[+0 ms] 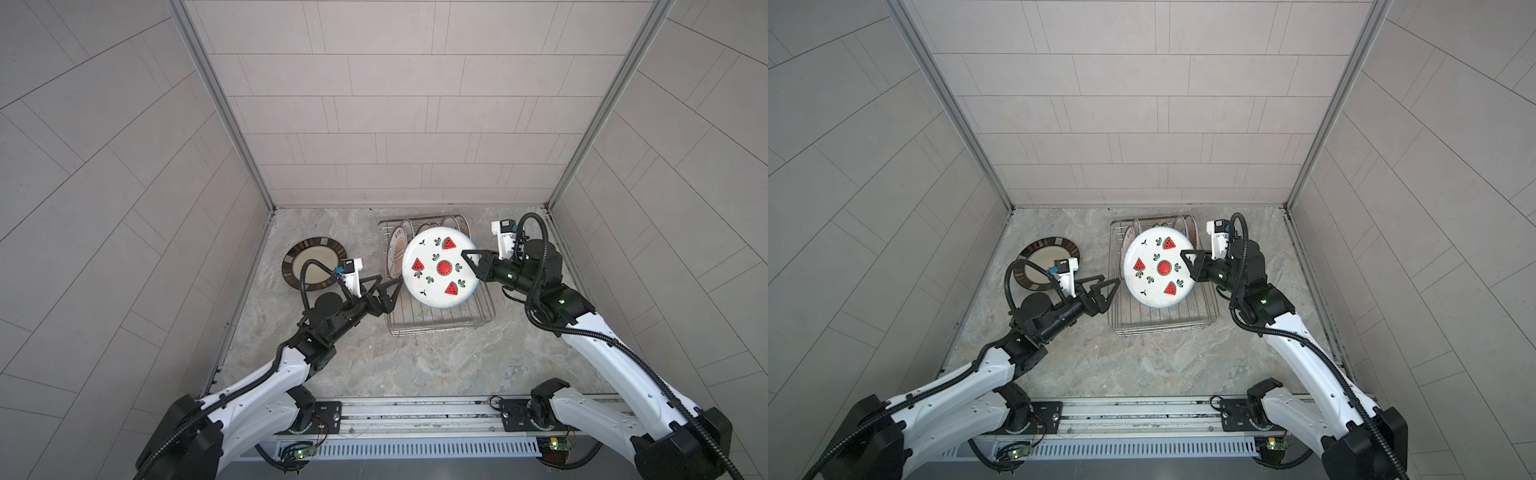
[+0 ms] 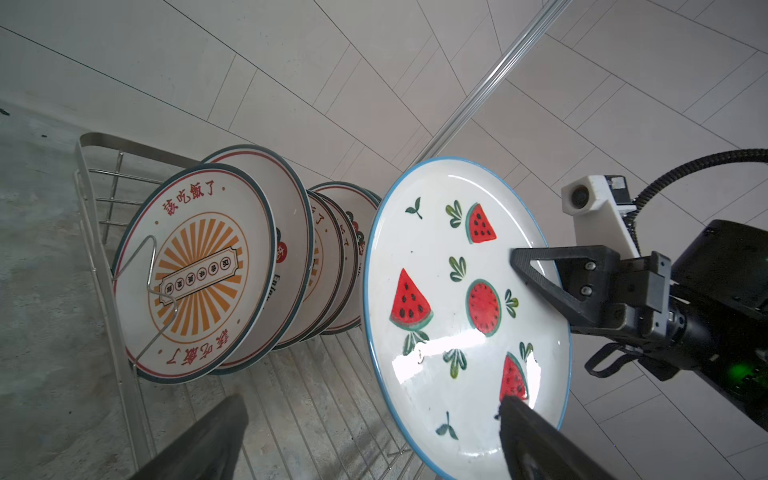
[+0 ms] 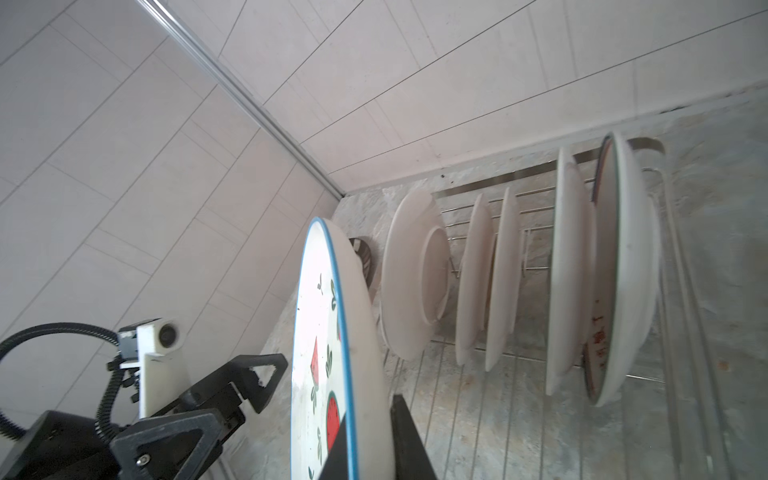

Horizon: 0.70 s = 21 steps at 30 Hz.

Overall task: Unload the plates from the dish rack
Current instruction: 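Bring the watermelon plate to the left gripper and close the left gripper on its rim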

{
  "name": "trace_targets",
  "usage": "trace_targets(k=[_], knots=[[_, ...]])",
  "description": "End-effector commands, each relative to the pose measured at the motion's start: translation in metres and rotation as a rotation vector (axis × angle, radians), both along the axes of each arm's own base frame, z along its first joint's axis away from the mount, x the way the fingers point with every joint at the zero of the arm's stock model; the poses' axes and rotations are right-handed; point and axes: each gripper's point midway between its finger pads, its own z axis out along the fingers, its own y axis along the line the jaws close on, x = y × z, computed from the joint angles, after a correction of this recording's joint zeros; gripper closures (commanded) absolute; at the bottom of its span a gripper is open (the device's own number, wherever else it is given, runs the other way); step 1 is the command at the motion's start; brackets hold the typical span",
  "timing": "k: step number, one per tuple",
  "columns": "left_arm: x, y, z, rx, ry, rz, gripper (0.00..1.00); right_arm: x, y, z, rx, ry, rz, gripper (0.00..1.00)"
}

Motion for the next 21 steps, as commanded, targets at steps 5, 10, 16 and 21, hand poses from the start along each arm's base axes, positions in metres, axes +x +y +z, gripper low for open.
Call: trace_targets(k=[5,10,16,21], knots=[[-0.002,-0.003,0.025,-0.126,-0.039,-0.018,0.02,-0.013,0.023,0.064,0.194,-0.152,0.157,0.89],[-0.003,-0.007,0.03,-0.16,-0.035,-0.038,0.25,-0.009,0.03,0.054,0.193,-0.133,0.178,0.89],[-0.005,-0.019,0.032,-0.18,-0.007,-0.094,0.46,-0.005,0.031,0.051,0.176,-0.134,0.17,0.88],[-0.007,-0.03,0.035,-0.201,0.008,-0.152,0.64,-0.006,0.035,0.049,0.159,-0.138,0.181,0.88]])
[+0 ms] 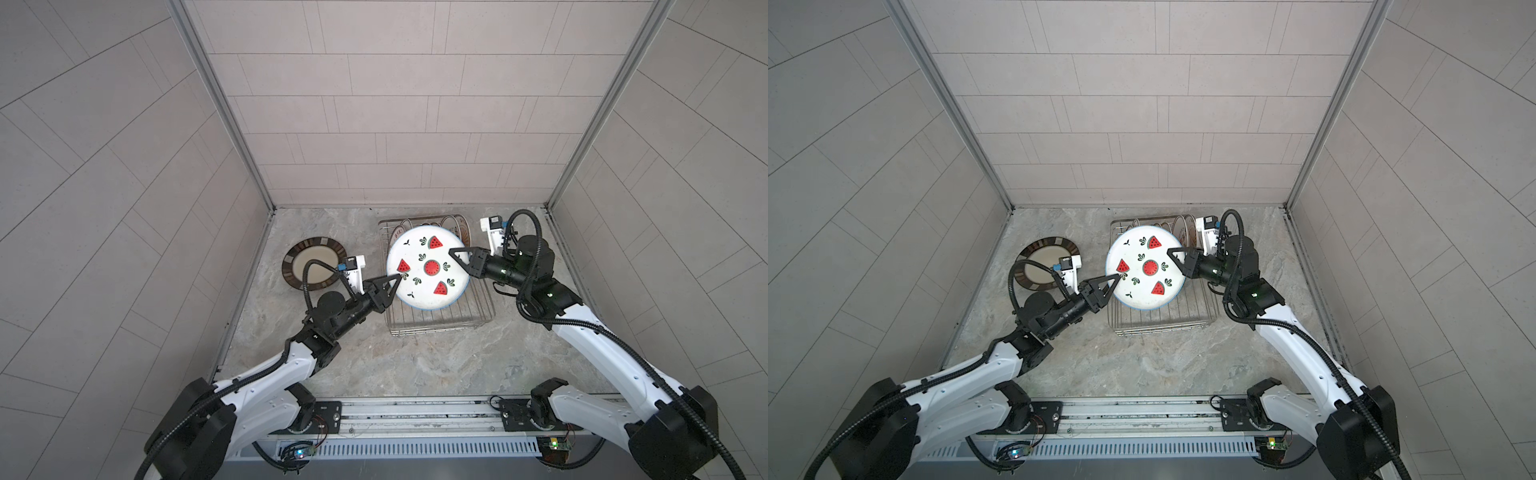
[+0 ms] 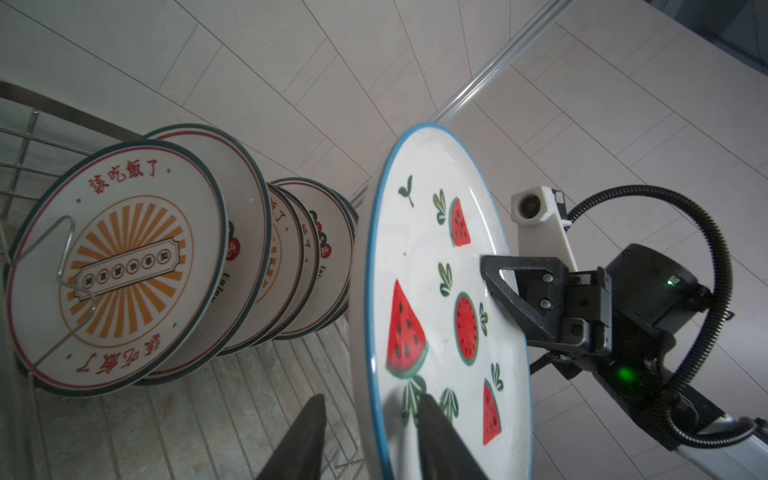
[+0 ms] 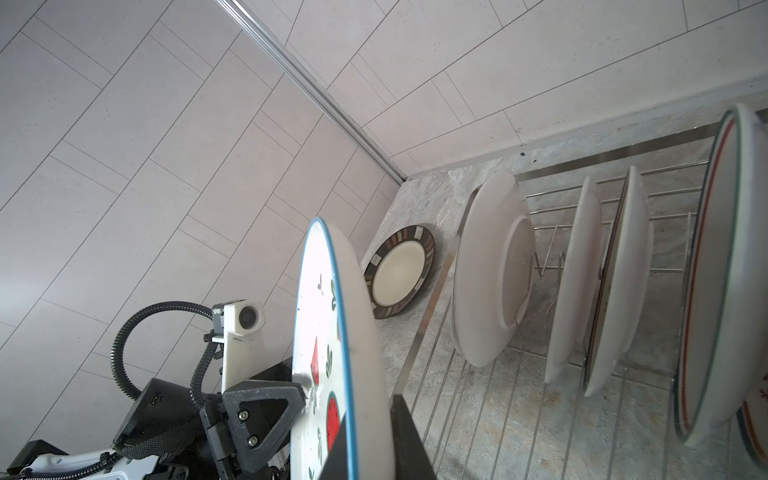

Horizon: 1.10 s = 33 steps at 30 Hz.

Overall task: Unload the plates from the dish rack
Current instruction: 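Bring the watermelon plate to the left gripper and close the left gripper on its rim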

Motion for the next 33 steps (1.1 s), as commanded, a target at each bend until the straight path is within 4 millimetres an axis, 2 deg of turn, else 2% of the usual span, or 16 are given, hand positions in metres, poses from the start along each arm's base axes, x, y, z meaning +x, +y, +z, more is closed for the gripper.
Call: trace_targets(k=[1,5,8,12,16,22,24,26,29,33], knots=[[-0.005,-0.011,0.028,-0.071,-0.05,-0.067,0.68,-0.006,0.007,0.041,0.059,-0.146,0.035,0.88],[-0.004,-0.015,0.029,-0.088,-0.043,-0.084,0.75,-0.005,0.009,0.038,0.045,-0.142,0.036,0.88],[-0.005,-0.016,0.029,-0.095,-0.036,-0.091,0.87,-0.004,0.01,0.034,0.032,-0.137,0.032,0.88],[-0.005,-0.013,0.03,-0.1,-0.037,-0.081,0.93,-0.002,0.011,0.025,-0.001,-0.126,0.021,0.85],[-0.003,-0.009,0.028,-0.095,-0.03,-0.053,0.95,-0.001,0.013,0.017,-0.041,-0.12,0.011,0.7],[-0.002,-0.004,0.029,-0.108,-0.028,-0.025,1.0,-0.003,0.018,0.009,-0.075,-0.12,0.011,0.57],[-0.001,-0.003,0.029,-0.112,-0.025,-0.019,1.0,-0.004,0.02,0.006,-0.088,-0.118,0.015,0.44],[0.0,0.0,0.029,-0.122,-0.022,-0.009,1.0,-0.005,0.02,0.003,-0.113,-0.115,0.008,0.23],[0.002,0.008,0.034,-0.168,-0.028,0.002,1.0,-0.006,0.015,-0.002,-0.134,-0.112,-0.024,0.01],[0.005,0.021,0.038,-0.183,-0.031,0.035,1.0,-0.013,0.007,-0.002,-0.176,-0.169,-0.07,0.0]])
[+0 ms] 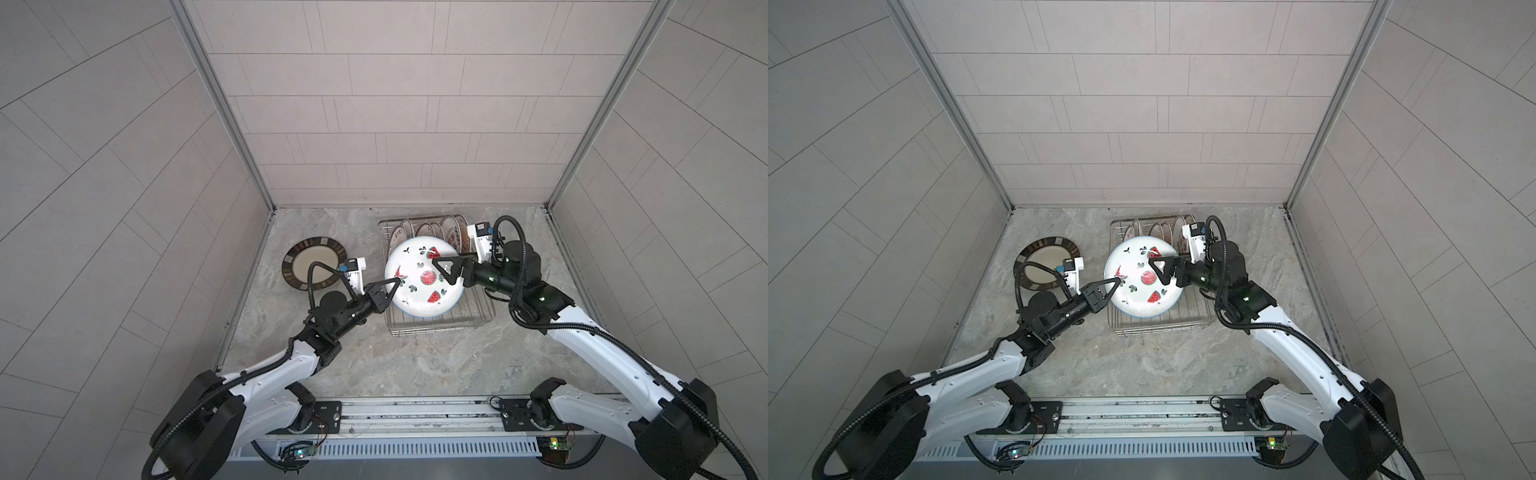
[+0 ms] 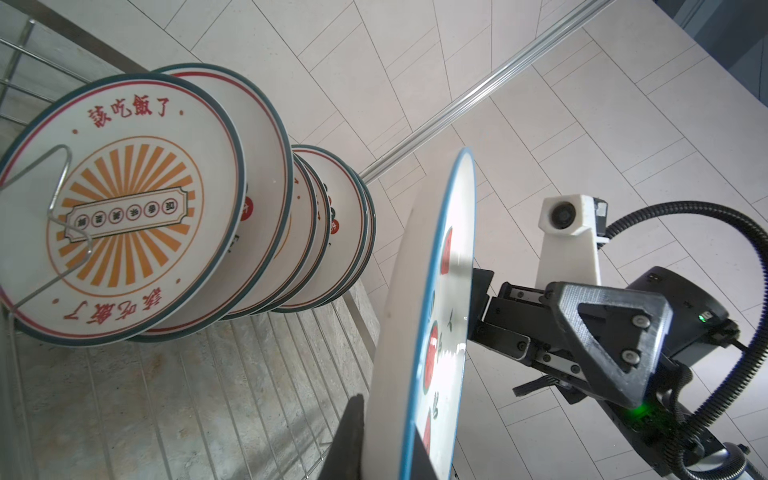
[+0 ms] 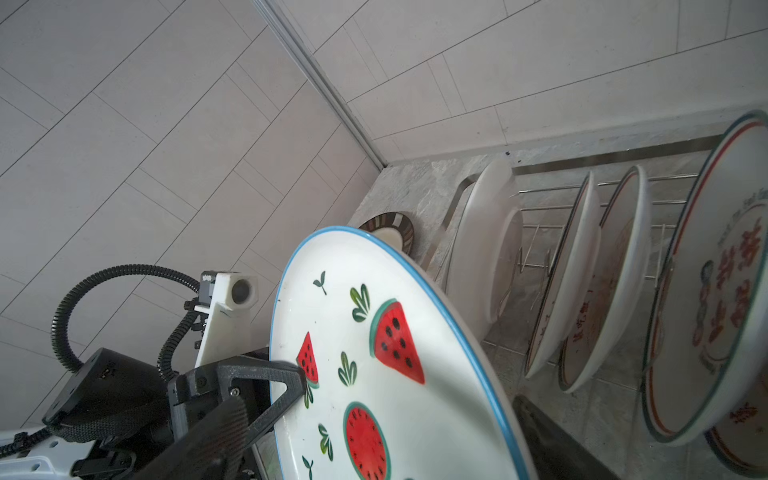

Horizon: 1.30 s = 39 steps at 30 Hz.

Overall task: Unload the plates from the dish rack
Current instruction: 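Bring the watermelon plate to the left gripper and close the left gripper on its rim, then carry the watermelon plate away with the left gripper while the right releases it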

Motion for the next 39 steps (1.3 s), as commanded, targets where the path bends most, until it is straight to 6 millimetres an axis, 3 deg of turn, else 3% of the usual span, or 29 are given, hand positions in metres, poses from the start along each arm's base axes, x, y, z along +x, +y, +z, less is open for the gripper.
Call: trace_targets(k=[1,7,14,15,18,25,30,39], knots=[[0.0,0.018,0.055,-0.127,-0.14,0.049,1.0,-0.007,-0.012,0.015,-0.03,-0.113,-0.064,0.0],[0.008,0.038,0.055,-0.118,-0.123,0.124,1.0,-0.012,-0.028,0.011,-0.12,-0.163,-0.149,0.0],[0.028,0.091,0.054,-0.216,-0.083,0.282,1.0,-0.021,-0.011,0.006,-0.238,-0.256,-0.099,0.0],[0.029,0.098,0.042,-0.211,-0.055,0.307,1.0,-0.022,-0.008,0.006,-0.257,-0.268,-0.096,0.0],[0.033,0.118,0.038,-0.222,-0.037,0.37,1.0,-0.022,-0.001,0.006,-0.301,-0.293,-0.097,0.0],[0.041,0.163,0.029,-0.242,0.01,0.508,1.0,-0.024,0.034,0.005,-0.347,-0.34,-0.002,0.0],[0.045,0.191,0.019,-0.262,0.041,0.597,1.0,-0.031,0.074,0.002,-0.394,-0.38,0.104,0.0],[0.055,0.237,-0.014,-0.294,0.129,0.758,1.0,-0.015,0.131,-0.014,-0.467,-0.351,0.16,0.0]])
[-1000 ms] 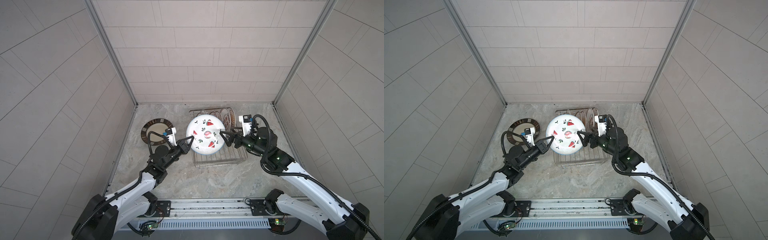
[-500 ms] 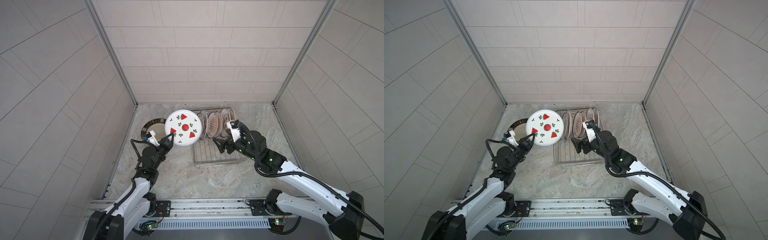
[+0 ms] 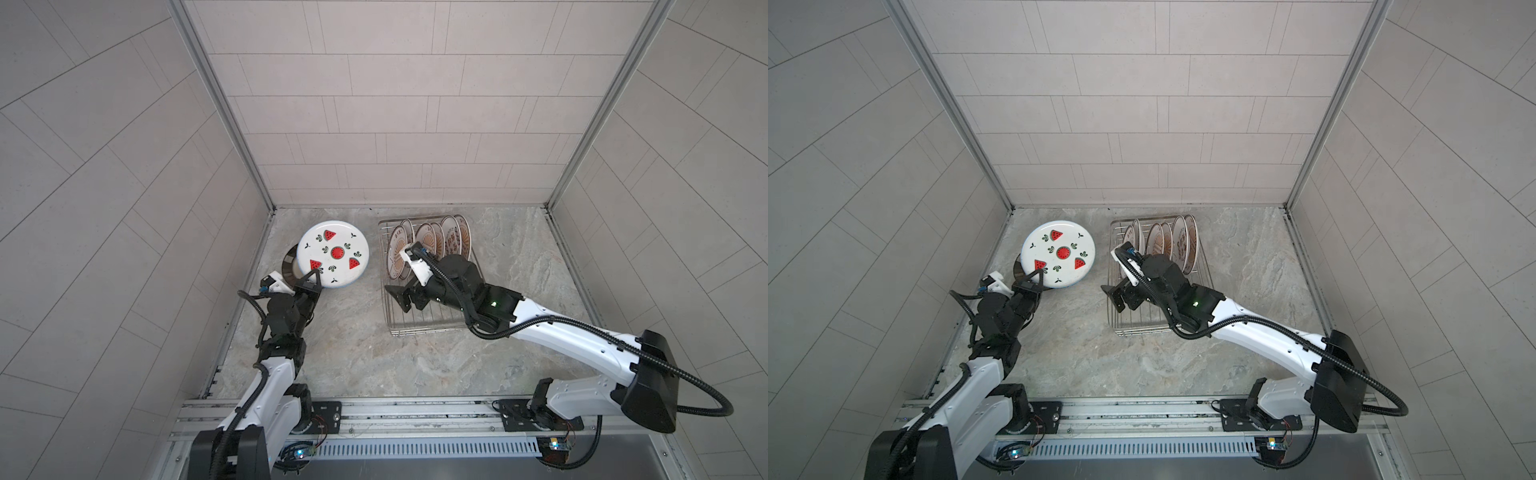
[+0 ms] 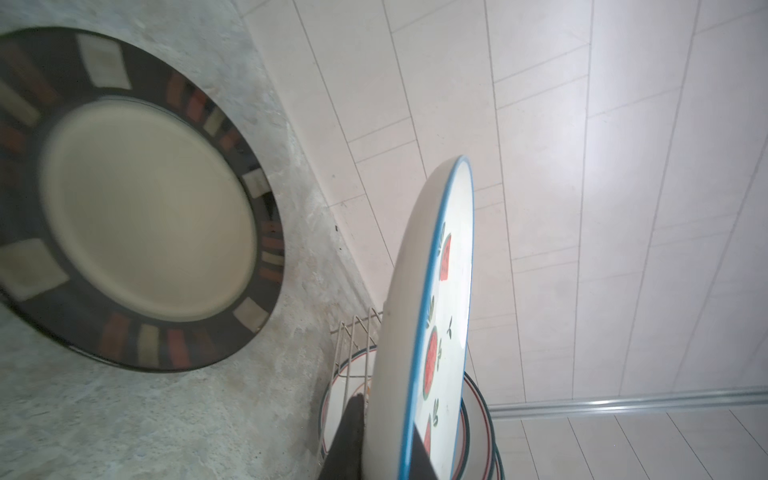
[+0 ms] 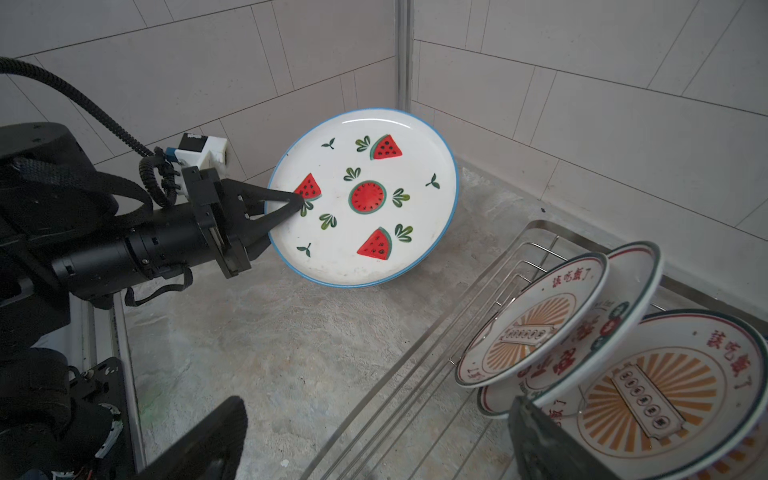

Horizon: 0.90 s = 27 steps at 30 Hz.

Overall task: Unload the plates from the dish rack
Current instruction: 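Carry the watermelon plate away with the left gripper while the right releases it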

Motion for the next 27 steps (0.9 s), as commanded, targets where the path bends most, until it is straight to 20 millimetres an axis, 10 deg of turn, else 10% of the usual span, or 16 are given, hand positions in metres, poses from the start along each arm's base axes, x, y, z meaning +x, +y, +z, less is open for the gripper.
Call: trace_targets(k=[1,27], knots=[[0.005,0.014,0.037,-0.043,-0.15,0.056,1.0,0.011,0.014,0.002,-0.029,-0.03,-0.014,0.0],[0.01,0.066,-0.009,0.057,0.089,0.278,1.0,0.051,0.094,-0.075,-0.215,0.087,0.031,0.02]])
